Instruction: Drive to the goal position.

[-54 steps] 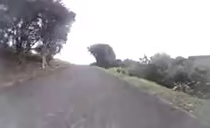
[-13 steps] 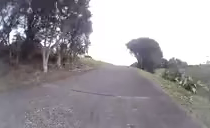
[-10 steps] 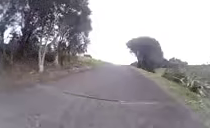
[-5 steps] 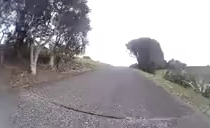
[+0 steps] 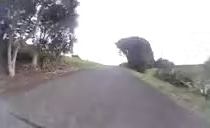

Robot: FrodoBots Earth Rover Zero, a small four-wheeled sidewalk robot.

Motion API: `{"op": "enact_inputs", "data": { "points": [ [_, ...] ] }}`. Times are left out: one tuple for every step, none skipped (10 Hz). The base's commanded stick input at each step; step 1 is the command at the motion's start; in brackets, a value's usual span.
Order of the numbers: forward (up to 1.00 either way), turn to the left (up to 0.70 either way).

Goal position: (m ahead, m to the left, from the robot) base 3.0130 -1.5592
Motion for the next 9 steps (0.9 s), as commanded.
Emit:
{"op": "enact_inputs", "data": {
  "points": [
    [1.0,0.15],
    [1.0,0.14],
    [1.0,0.14],
    [1.0,0.14],
    [1.0,0.14],
    [1.0,0.14],
    [1.0,0.14],
    [1.0,0.14],
    [1.0,0.14]
  ]
}}
